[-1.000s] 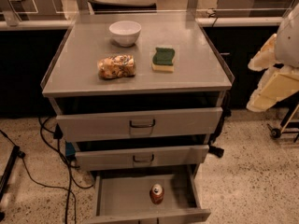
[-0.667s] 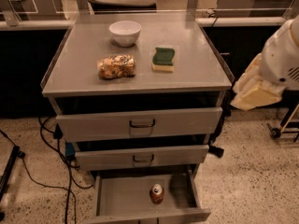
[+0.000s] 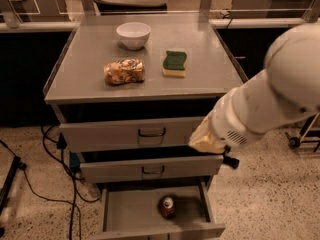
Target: Pick coke can from bottom drawer and place on counter
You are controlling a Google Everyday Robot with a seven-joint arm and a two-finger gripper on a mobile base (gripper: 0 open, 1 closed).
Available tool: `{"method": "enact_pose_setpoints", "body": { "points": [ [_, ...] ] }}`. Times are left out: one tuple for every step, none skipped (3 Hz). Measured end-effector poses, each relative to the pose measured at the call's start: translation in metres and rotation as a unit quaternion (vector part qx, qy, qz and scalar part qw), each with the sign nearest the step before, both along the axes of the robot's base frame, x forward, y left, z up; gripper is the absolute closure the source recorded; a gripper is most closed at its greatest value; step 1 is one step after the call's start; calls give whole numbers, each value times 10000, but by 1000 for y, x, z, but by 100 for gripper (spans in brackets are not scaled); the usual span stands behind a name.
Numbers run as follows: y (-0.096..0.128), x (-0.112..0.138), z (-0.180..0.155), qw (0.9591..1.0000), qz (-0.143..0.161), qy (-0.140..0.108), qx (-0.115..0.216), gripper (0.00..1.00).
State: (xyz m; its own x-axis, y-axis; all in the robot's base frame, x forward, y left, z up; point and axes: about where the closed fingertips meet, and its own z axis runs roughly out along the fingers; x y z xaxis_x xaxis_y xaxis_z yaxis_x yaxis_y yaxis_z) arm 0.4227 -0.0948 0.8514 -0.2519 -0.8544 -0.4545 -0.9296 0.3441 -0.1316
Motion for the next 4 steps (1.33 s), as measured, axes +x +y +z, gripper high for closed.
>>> {"method": "enact_pose_setpoints", "body": {
  "points": [
    [13, 10, -13, 9996, -72, -221, 134, 100],
    [13, 10, -13, 9996, -72, -225, 135, 100],
    [10, 10, -18, 9996, -77, -257, 45, 100],
    [-3, 14, -58, 9992, -49, -326, -221, 100]
  ]
}}
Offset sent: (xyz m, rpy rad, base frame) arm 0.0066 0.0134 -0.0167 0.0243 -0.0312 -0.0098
